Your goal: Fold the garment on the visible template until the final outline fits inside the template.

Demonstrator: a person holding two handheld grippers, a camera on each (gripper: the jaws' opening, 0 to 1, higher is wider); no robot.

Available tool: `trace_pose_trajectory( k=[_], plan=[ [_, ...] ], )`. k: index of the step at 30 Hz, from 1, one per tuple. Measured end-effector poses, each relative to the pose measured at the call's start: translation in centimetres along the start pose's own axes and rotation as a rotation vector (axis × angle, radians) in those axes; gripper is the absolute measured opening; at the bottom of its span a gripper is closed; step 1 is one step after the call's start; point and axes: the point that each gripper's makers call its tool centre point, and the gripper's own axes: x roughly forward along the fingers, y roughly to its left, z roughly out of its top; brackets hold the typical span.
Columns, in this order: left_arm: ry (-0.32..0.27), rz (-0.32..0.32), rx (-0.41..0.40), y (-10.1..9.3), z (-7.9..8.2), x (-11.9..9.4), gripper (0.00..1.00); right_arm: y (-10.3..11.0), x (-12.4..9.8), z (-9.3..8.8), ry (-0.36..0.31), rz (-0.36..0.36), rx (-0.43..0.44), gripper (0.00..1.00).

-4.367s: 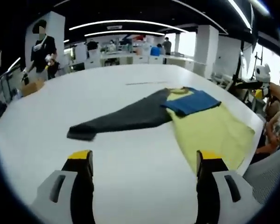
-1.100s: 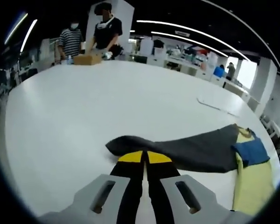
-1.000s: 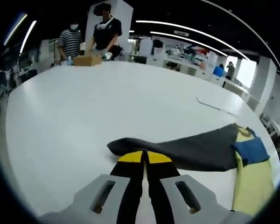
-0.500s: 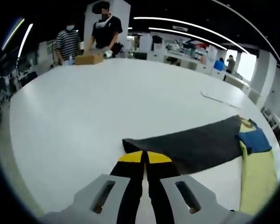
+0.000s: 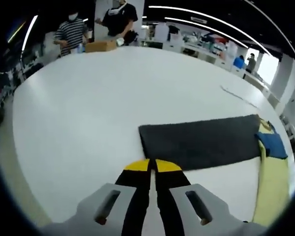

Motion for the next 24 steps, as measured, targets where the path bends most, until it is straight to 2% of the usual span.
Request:
trace_pose_trajectory(
  k=[3,9,20,21,22,24],
  plan=[
    [0.0,-0.007,-0.026,-0.1,-0.3,0.1,0.14,0.1,0.0,-0.1,0.005,0.0,0.0,0.97],
    [-0.017,0.002,0.008,-0.3,-0.5,0.3,0.19,0.2,0.0,-0.4,0.011,-0.003,0.002,0.97],
    [-0.021,0.011,-0.02,-0.6,-1.2,0.9,0.16,0.2,-0.1,-0.5,0.009,0.0,0.007,0.98],
    [-0.036,0.023,-0.014,-0.5,-1.0,1.0,0.15,0.2,-0.1,-0.5,0.008,0.0,0.007,0.99],
    [-0.023,0.025,-0.028,-0.5,-1.3,1.0,0.13,0.2,-0.2,-0.5,0.007,0.0,0.007,0.99],
    [-0.034,0.036,-0.037,-0.4,-1.1,1.0,0.11,0.1,-0.2,-0.6,0.008,-0.001,0.009,0.99]
  ],
)
